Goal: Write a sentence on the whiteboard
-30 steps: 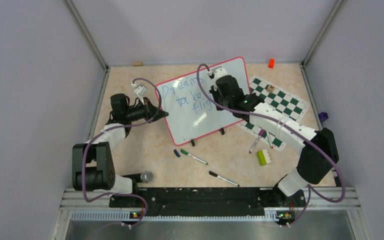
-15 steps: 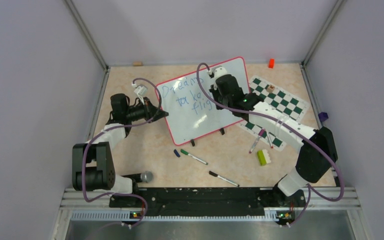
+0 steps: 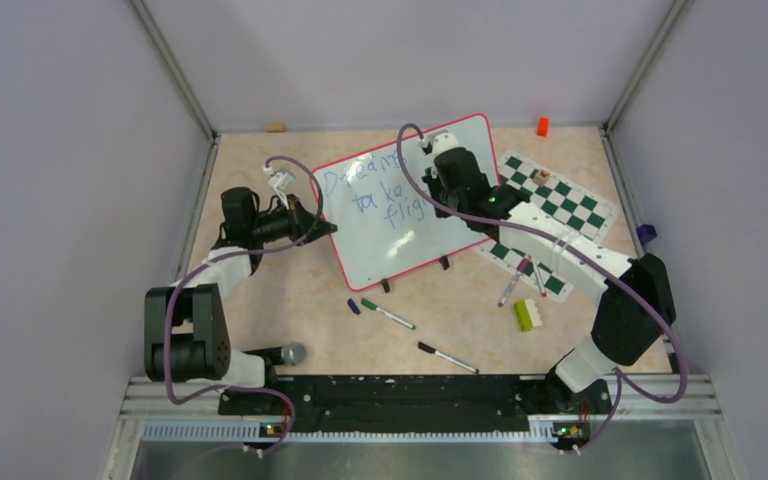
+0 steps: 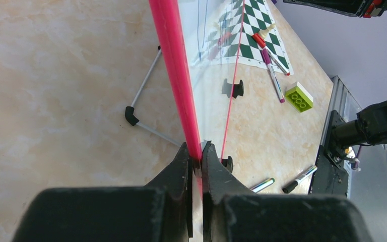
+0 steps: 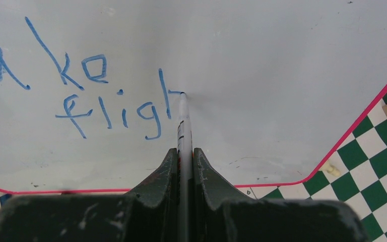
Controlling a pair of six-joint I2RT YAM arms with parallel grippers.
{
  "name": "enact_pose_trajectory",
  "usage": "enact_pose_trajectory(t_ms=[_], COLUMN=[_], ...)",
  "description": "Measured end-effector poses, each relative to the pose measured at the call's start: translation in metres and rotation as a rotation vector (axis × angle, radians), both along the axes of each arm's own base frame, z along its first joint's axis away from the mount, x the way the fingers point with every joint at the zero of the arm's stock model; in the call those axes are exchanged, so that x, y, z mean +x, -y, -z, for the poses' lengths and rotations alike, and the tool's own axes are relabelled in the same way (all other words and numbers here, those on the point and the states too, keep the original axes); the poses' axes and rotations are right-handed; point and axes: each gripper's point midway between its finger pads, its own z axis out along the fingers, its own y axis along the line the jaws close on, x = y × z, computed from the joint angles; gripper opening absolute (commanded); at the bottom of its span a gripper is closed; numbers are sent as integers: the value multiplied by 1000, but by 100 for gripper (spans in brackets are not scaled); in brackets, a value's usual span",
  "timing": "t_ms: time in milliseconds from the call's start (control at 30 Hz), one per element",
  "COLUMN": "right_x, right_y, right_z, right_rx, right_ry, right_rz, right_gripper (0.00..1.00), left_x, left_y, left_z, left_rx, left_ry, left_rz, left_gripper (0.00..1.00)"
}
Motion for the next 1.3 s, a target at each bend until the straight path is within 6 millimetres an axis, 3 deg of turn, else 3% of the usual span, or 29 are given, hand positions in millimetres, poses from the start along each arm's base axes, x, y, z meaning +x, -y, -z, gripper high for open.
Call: enact_pose_trajectory(t_ms=[467, 733, 1033, 1300], right_x=[-12, -13, -4, -5], right_y=[8, 10, 28, 22], right_z=[19, 15, -2, -1], right_rx=[-34, -29, 4, 24], right_ry=[-54, -50, -17, -30], right_rz=[-2, 1, 46, 16], right_gripper=[0, 0, 0, 0], left_x=[0, 0, 0, 0], left_y=[0, 0, 1, 1], left_z=[1, 0, -1, -1], left_rx=[1, -1, 0, 1], left_ry=[-3, -1, 1, 2], left_rz=[-3, 1, 4, 6], left_gripper=[0, 0, 0, 0])
